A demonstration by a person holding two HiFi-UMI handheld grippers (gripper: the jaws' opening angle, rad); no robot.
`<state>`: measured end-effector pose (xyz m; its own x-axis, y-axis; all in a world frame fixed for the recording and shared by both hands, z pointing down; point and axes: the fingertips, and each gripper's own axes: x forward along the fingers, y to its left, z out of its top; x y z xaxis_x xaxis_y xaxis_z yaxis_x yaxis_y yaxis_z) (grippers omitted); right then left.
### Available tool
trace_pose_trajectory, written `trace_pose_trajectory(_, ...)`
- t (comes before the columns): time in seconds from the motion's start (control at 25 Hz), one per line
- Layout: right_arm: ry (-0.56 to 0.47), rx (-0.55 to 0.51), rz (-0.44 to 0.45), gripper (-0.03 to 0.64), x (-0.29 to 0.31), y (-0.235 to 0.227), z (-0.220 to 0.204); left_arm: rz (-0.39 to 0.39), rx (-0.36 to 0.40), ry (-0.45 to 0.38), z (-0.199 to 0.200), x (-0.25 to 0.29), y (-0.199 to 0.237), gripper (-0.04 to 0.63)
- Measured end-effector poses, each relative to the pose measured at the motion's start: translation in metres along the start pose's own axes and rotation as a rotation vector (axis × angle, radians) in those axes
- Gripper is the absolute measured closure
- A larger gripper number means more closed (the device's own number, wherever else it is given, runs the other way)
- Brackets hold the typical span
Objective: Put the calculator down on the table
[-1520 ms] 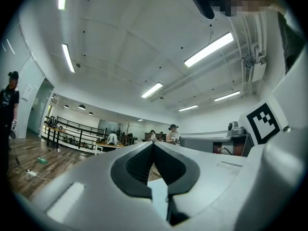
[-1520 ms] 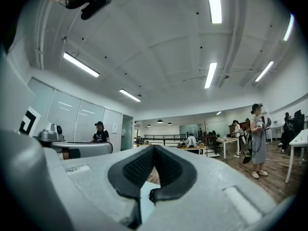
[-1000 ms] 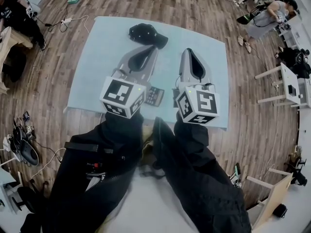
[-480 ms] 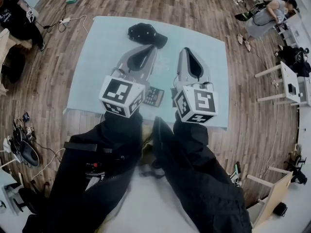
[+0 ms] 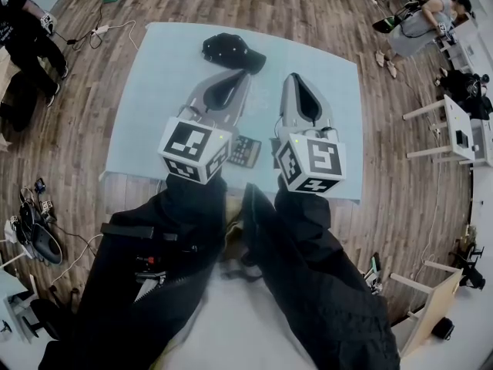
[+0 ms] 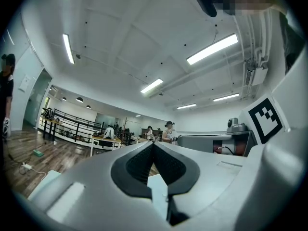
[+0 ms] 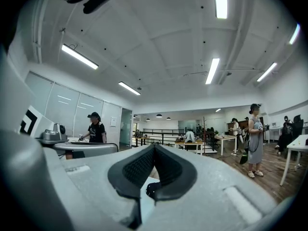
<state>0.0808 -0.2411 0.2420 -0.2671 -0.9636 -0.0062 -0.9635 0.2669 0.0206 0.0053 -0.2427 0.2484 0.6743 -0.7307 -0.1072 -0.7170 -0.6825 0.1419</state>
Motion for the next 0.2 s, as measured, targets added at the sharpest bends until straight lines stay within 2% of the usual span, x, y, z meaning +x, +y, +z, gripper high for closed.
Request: trace_pose_trajectory(0.2, 0.012, -0.005, -0.001, 0.62, 0.0061, 0.0007, -0.0043, -0.008, -0.009, 0.009, -0.004, 0.0044, 0.0046, 0.6)
